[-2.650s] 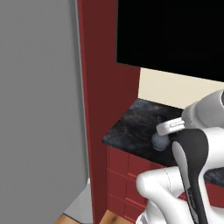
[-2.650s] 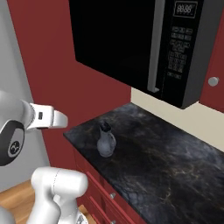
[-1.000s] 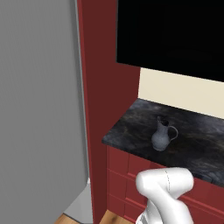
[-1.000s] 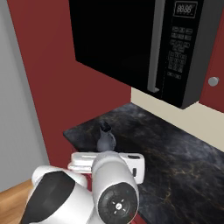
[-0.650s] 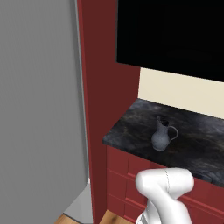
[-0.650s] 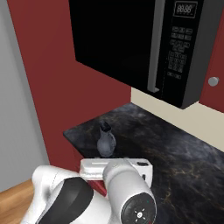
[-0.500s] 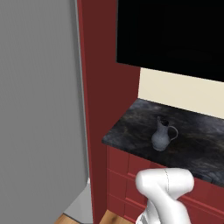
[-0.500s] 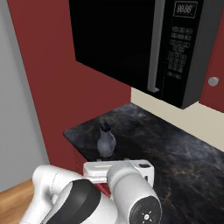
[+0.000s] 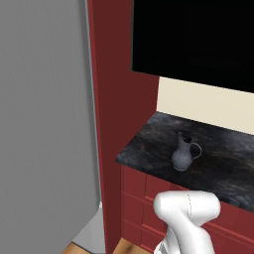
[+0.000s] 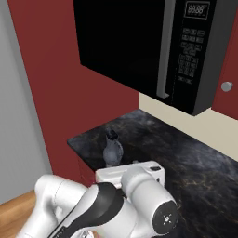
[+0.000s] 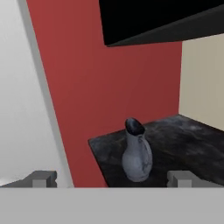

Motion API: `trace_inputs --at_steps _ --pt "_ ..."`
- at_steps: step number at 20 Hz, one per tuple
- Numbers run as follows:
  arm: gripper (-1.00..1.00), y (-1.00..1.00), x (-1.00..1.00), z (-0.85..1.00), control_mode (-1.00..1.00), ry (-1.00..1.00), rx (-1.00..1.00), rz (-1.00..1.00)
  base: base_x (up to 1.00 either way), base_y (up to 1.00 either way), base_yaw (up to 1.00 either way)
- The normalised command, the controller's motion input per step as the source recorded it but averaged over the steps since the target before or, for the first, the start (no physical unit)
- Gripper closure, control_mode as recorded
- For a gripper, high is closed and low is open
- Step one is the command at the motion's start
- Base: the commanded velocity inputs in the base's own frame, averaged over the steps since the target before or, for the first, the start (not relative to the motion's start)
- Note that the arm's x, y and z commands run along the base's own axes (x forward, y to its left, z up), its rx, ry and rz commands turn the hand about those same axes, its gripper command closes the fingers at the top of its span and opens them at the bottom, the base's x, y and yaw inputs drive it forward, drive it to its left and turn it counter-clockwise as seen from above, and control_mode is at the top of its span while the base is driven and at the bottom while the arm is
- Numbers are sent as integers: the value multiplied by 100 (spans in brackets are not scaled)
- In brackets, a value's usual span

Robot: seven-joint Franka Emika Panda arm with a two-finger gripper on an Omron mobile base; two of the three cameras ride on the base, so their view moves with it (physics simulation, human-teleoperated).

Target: Move the sushi and pork chop from the top shelf to the second highest shelf to make space. Then, place the pitcher from the counter on the cleared top shelf.

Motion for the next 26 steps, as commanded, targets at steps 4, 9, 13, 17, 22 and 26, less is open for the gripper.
trace_inputs --at_steps 4,9,13,17,22,26 --pt "-100 0 46 0 -100 0 -1 8 0 0 0" --pt "-100 4 37 -17 -100 -3 -2 5 0 0 0" --pt "-100 21 27 -33 -100 -12 0 2 0 0 0" --pt "-100 26 19 -39 -100 -10 -1 3 0 0 0" --pt "-100 32 27 -13 -100 -1 0 0 0 0 0" --pt "-100 18 35 0 -100 0 0 0 0 0 0"
